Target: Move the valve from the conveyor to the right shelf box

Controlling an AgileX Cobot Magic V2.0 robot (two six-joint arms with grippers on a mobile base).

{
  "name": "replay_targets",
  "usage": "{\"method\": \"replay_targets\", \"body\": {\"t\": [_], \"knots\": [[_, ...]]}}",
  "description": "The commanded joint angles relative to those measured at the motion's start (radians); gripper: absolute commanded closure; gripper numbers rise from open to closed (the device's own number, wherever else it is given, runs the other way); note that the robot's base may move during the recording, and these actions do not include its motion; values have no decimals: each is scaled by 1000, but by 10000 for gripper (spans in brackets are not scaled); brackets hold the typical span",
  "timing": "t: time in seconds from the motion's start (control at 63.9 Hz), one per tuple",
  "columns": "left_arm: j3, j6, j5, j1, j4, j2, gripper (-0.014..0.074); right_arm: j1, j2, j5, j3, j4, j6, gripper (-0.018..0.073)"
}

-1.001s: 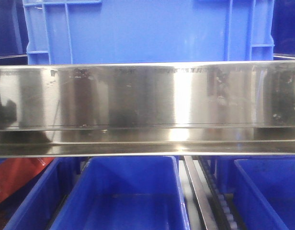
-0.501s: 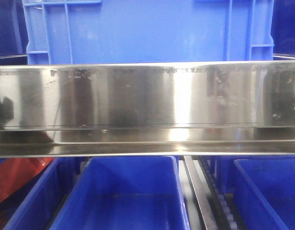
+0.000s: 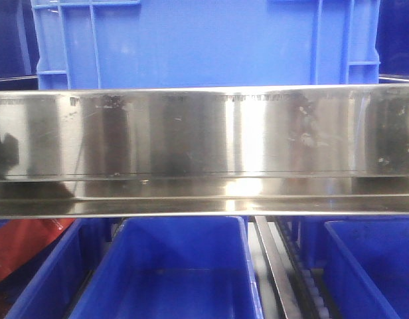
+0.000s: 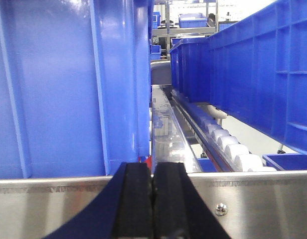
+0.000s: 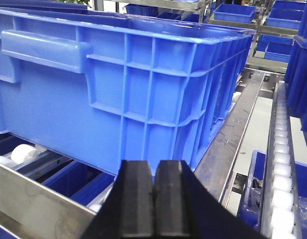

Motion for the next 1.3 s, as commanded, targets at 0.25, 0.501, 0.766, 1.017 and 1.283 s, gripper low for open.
{"method": "replay_targets", "body": {"t": [0.25, 0.501, 0.766, 1.017, 1.283], "knots": [[-1, -6, -19, 3, -6, -5, 707, -59, -53, -15, 11, 26, -2, 715], [-1, -6, -19, 3, -6, -5, 707, -283, -251, -7, 126, 49, 34, 715], [-1, -6, -19, 3, -6, -5, 707, -482, -380, -42, 288, -3, 89, 715], [-1, -6, -19, 3, -6, -5, 707, -506, -435, -94, 399, -19, 93, 715], [-1, -6, -19, 3, -6, -5, 707, -506, -435, -107, 399, -19, 34, 715]]}}
